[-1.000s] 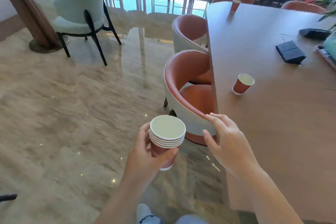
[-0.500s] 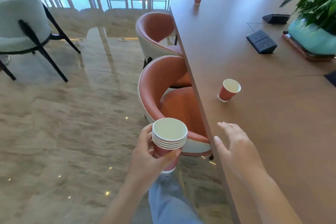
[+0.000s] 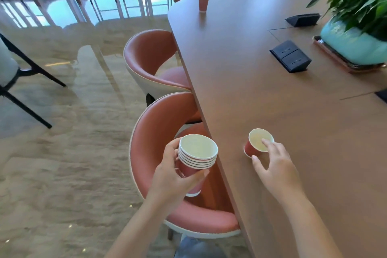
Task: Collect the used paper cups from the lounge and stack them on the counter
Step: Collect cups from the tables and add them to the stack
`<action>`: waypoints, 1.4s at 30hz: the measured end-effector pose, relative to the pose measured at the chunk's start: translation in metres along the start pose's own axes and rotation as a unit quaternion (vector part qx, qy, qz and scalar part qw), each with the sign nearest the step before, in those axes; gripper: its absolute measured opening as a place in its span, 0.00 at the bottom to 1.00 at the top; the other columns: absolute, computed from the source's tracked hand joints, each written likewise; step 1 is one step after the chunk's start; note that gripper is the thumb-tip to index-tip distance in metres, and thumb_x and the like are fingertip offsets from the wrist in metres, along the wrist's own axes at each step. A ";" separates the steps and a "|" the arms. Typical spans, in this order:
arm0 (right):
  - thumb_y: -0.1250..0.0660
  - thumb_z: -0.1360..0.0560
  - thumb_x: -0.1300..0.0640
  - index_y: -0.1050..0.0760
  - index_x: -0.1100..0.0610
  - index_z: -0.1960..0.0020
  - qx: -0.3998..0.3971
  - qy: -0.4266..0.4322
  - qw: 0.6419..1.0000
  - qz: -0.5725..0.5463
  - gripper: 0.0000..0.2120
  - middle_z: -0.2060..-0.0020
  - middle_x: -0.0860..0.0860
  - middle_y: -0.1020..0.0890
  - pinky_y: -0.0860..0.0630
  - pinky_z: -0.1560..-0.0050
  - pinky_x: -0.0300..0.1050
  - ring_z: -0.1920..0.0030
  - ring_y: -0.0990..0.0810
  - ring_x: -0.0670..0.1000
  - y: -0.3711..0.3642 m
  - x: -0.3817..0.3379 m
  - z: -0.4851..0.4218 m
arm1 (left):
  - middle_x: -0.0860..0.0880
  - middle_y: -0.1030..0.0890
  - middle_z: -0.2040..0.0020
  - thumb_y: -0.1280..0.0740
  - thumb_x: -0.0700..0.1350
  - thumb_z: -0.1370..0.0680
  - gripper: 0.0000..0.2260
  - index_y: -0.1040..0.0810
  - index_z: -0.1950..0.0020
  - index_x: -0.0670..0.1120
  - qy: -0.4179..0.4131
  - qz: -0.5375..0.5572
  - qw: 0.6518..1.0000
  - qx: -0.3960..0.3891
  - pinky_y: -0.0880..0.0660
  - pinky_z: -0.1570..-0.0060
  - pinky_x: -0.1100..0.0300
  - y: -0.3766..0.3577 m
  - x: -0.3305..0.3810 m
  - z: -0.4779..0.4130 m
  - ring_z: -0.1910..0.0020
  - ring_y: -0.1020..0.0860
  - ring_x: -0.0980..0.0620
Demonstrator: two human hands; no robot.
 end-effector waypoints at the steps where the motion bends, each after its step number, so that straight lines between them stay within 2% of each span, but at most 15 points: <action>1: 0.34 0.27 0.55 0.35 0.59 0.32 -0.001 -0.006 1.000 0.000 0.25 0.38 0.56 0.29 0.30 0.41 0.53 0.37 0.32 0.56 -0.003 0.004 -0.008 | 0.65 0.20 0.51 0.24 0.58 0.42 0.31 0.33 0.43 0.68 0.000 -0.005 1.000 -0.003 0.29 0.58 0.73 -0.003 0.000 -0.008 0.54 0.21 0.63; 11: 0.31 0.31 0.44 0.45 0.57 0.28 -0.039 -0.042 0.998 0.023 0.39 0.30 0.57 0.41 0.37 0.34 0.53 0.29 0.43 0.54 -0.034 0.037 -0.063 | 0.66 0.21 0.50 0.26 0.60 0.41 0.31 0.34 0.42 0.69 0.022 -0.029 0.999 -0.021 0.28 0.56 0.72 -0.025 -0.004 -0.055 0.51 0.22 0.62; 21: 0.31 0.31 0.44 0.46 0.56 0.27 -0.054 -0.069 0.996 -0.017 0.40 0.29 0.55 0.41 0.36 0.34 0.54 0.29 0.42 0.54 -0.047 0.062 -0.079 | 0.67 0.21 0.49 0.24 0.57 0.40 0.32 0.35 0.41 0.69 0.037 -0.066 0.996 -0.046 0.29 0.57 0.74 -0.051 -0.008 -0.073 0.52 0.22 0.64; 24: 0.31 0.31 0.46 0.45 0.57 0.28 -0.048 -0.069 0.996 -0.030 0.39 0.30 0.55 0.40 0.35 0.35 0.54 0.30 0.41 0.53 -0.050 0.065 -0.081 | 0.67 0.22 0.49 0.25 0.59 0.41 0.33 0.35 0.40 0.68 0.044 -0.071 0.996 -0.044 0.29 0.57 0.74 -0.052 -0.009 -0.074 0.52 0.22 0.64; 29: 0.29 0.31 0.49 0.43 0.58 0.29 -0.026 -0.053 0.997 -0.059 0.38 0.34 0.54 0.36 0.31 0.44 0.47 0.36 0.31 0.55 -0.053 0.063 -0.081 | 0.68 0.22 0.50 0.25 0.58 0.40 0.33 0.36 0.40 0.70 0.050 -0.085 0.994 -0.040 0.30 0.59 0.74 -0.052 -0.011 -0.075 0.55 0.24 0.65; 32: 0.27 0.33 0.50 0.40 0.59 0.30 -0.010 -0.042 0.996 -0.073 0.38 0.35 0.54 0.35 0.32 0.49 0.43 0.39 0.29 0.54 -0.052 0.060 -0.079 | 0.68 0.22 0.50 0.25 0.58 0.40 0.32 0.36 0.41 0.71 0.050 -0.088 0.994 -0.044 0.30 0.59 0.75 -0.053 -0.011 -0.075 0.54 0.24 0.65; 34: 0.27 0.33 0.49 0.39 0.58 0.30 0.001 -0.033 0.994 -0.099 0.37 0.36 0.52 0.34 0.34 0.50 0.39 0.41 0.29 0.50 -0.049 0.055 -0.079 | 0.68 0.22 0.50 0.24 0.56 0.39 0.33 0.36 0.40 0.70 0.049 -0.089 0.994 -0.047 0.30 0.58 0.75 -0.053 -0.012 -0.075 0.53 0.23 0.64; 38: 0.28 0.34 0.46 0.38 0.52 0.31 0.020 -0.017 0.983 -0.183 0.36 0.40 0.42 0.35 0.36 0.50 0.35 0.45 0.34 0.39 -0.031 0.038 -0.080 | 0.67 0.22 0.49 0.22 0.52 0.36 0.33 0.36 0.39 0.69 0.038 -0.114 0.992 -0.049 0.29 0.57 0.74 -0.051 -0.013 -0.075 0.51 0.23 0.63; 40: 0.27 0.35 0.46 0.37 0.49 0.32 0.028 0.004 0.978 -0.208 0.35 0.41 0.40 0.34 0.36 0.54 0.31 0.45 0.33 0.36 -0.020 0.027 -0.081 | 0.65 0.22 0.48 0.22 0.51 0.37 0.35 0.37 0.37 0.68 0.025 -0.137 0.989 -0.050 0.26 0.56 0.70 -0.050 -0.011 -0.074 0.50 0.23 0.61; 42: 0.28 0.36 0.42 0.37 0.47 0.33 0.028 0.019 0.971 -0.238 0.36 0.41 0.39 0.33 0.34 0.54 0.27 0.45 0.32 0.35 -0.009 0.017 -0.081 | 0.62 0.23 0.43 0.22 0.50 0.36 0.36 0.37 0.34 0.64 0.006 -0.165 0.985 -0.051 0.25 0.46 0.60 -0.048 -0.010 -0.073 0.45 0.24 0.58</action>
Point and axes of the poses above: each hand's wrist, its own z-axis away from the middle knuckle, its own y-axis out of the back of the hand, x = y × z, the point moved 4 cm from there along -z, towards the middle knuckle
